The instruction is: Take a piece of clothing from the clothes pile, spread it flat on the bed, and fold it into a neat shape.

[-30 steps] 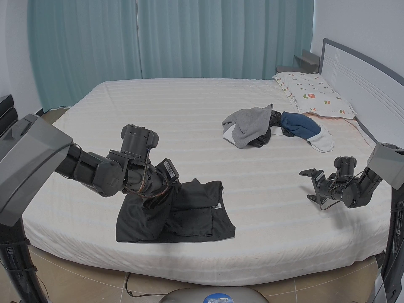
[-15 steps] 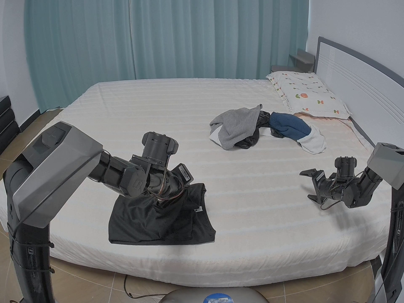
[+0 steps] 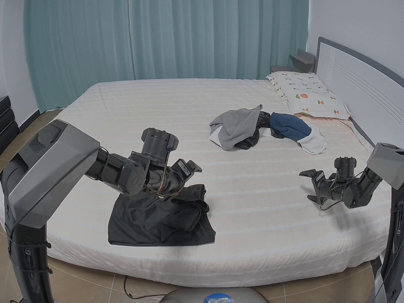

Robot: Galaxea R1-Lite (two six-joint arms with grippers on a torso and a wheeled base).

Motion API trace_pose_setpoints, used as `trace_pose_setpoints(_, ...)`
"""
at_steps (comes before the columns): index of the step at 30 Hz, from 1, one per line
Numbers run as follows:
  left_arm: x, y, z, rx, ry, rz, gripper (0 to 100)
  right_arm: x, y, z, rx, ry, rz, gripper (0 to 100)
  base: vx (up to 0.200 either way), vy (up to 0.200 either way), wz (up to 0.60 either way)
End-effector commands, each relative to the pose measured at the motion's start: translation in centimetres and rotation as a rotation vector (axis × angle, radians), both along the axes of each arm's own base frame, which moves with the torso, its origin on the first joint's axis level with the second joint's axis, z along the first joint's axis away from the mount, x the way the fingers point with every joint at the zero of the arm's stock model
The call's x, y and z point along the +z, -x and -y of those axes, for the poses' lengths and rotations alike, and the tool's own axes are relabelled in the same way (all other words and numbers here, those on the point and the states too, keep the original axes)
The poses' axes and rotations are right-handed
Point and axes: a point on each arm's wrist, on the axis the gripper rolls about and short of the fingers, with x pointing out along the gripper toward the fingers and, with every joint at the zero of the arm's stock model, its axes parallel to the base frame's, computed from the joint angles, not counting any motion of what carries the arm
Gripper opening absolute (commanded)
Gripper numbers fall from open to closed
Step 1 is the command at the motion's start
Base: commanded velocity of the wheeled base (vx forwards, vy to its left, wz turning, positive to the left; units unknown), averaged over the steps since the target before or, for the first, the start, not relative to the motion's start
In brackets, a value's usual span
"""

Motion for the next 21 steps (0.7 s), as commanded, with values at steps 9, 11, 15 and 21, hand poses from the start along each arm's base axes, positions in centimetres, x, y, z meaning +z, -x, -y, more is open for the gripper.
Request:
trace_pose_setpoints(9,1.6,0.5,-3.9,0.080,0.036,-0.028,100,0.0,0.0,-0.1,0.004,0.005,-0.001,100,0.000,0.044,0.00)
trace_pose_setpoints(11,1.3,0.3,-4.9,0.097,0.055,-0.046,100,0.2,0.1,-0.3,0.007,0.006,0.000,100,0.000,0.200,0.00)
trace_pose_setpoints(15,0.2,0.8,-7.4,0.110,0.081,-0.099,100,1.5,0.6,-1.6,0.038,0.008,0.020,100,0.000,0.200,0.00)
trace_pose_setpoints(21,-2.3,1.6,-11.2,0.172,0.136,-0.098,100,3.8,2.7,-6.3,0.160,0.007,0.040,100,0.000,0.200,0.00)
